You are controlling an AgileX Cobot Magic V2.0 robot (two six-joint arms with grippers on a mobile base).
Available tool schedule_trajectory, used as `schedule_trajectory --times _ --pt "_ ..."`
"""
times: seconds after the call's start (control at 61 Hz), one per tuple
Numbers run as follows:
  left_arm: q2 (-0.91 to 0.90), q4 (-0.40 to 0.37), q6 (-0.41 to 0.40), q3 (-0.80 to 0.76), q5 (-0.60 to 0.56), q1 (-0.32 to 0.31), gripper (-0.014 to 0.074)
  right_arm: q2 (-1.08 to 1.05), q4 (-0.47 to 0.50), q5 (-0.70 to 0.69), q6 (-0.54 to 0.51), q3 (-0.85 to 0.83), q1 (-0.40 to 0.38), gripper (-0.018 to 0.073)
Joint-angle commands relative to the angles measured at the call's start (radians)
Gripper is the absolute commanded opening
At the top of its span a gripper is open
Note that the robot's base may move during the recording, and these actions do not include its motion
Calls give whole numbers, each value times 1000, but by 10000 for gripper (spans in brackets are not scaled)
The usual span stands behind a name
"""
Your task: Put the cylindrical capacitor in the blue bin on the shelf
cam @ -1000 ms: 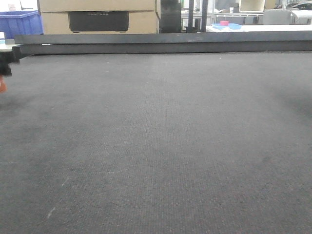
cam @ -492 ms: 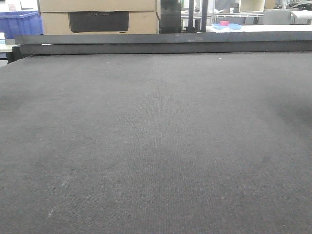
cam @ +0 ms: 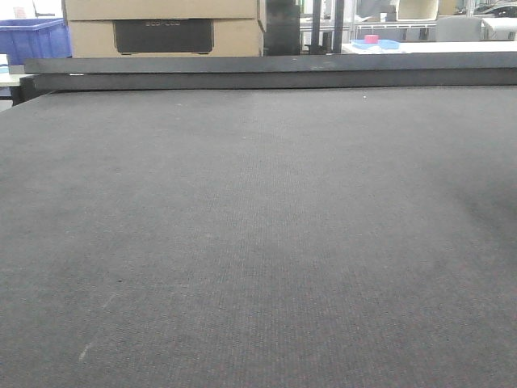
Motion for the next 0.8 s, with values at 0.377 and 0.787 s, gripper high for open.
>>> schedule_trajectory --times 0.377,0.787 --pt "-241 9 -57 160 -39 -6 -111 -249 -96 13 -3 -6 2 -162" --pt "-250 14 -57 162 -70 -6 -111 -249 -96 25 -3 -6 2 -162"
